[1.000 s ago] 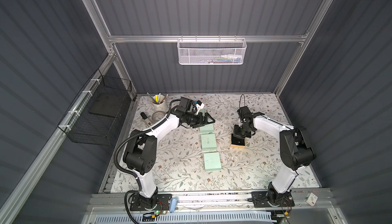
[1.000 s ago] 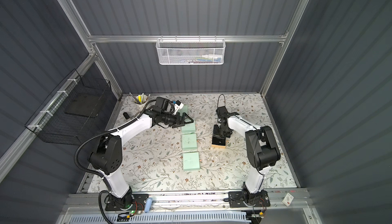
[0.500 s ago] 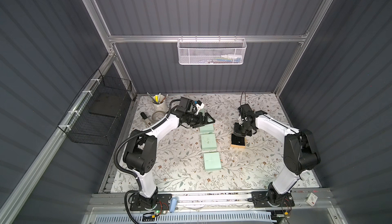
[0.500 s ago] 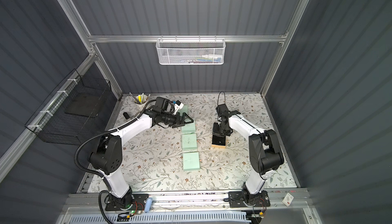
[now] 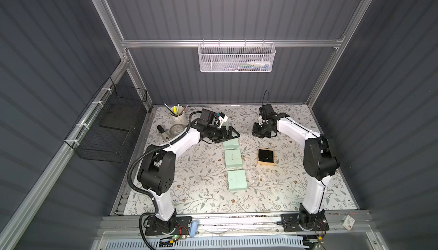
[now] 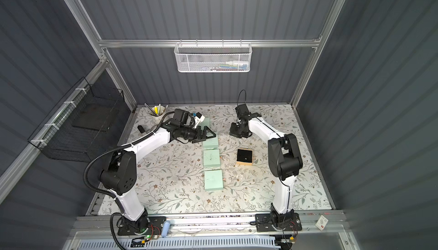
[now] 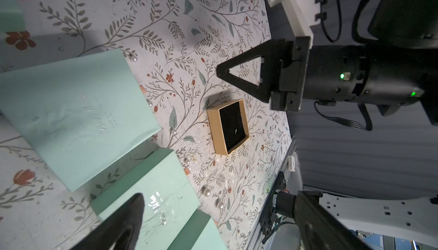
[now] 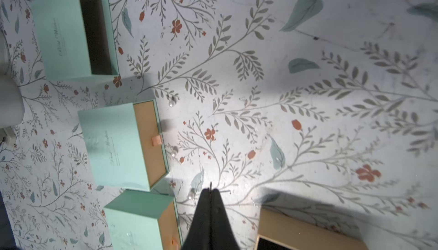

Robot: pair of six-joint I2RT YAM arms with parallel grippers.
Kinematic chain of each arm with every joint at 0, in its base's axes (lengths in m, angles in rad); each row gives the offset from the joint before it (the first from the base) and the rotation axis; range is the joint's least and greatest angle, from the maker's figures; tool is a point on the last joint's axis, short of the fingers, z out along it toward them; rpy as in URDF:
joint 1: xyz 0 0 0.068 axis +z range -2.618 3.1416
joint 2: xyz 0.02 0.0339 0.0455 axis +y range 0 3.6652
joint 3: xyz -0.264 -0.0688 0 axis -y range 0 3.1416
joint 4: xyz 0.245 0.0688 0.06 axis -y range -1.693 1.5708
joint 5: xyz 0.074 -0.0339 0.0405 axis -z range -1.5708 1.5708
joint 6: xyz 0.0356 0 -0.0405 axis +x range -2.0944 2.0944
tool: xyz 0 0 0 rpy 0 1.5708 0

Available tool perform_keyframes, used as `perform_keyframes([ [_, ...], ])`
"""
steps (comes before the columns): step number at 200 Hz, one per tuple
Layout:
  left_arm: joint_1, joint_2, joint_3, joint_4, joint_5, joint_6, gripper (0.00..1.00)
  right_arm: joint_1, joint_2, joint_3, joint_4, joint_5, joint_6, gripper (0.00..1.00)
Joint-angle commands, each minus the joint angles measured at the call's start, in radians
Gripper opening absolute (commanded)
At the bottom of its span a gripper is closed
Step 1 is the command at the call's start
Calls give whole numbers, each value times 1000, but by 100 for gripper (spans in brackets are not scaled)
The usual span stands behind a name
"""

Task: Take out the earrings from the drawer-style jewelry box
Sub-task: Place the earring at the center of the board.

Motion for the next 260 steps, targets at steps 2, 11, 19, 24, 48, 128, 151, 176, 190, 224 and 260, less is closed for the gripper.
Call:
perform_keyframes([
  [2, 2, -25, -7, 1, -2, 5, 100, -1, 50, 60, -2, -8, 9, 0],
  [11, 2, -25, -7, 0, 0, 5, 100, -2, 77, 81, -9, -8, 12, 0],
  [19, 2, -27, -8, -1, -2, 5, 100, -2, 99, 97, -19, -4, 11, 0],
  [24, 2, -27, -7, 0, 1, 5, 100, -2, 111, 104, -18, -2, 11, 0],
  [48, 3, -29, -9, -1, -2, 7, 100, -3, 161, 146, -34, -3, 16, 0],
  [128, 3, -30, -11, 0, -3, 11, 100, -13, 247, 240, -100, 11, 12, 1],
  [151, 3, -31, -10, -1, -4, 11, 100, -13, 258, 246, -106, 10, 8, 2],
  [176, 3, -31, -9, -2, -7, 14, 100, -13, 270, 254, -118, -1, 7, 2],
  [190, 3, -31, -9, -4, -7, 13, 100, -13, 272, 254, -119, -2, 7, 2],
  [224, 3, -30, -9, -3, -6, 14, 100, -14, 278, 255, -121, -5, 4, 6],
  [260, 3, -30, -8, -5, -6, 13, 100, -14, 277, 264, -123, -12, 1, 14],
])
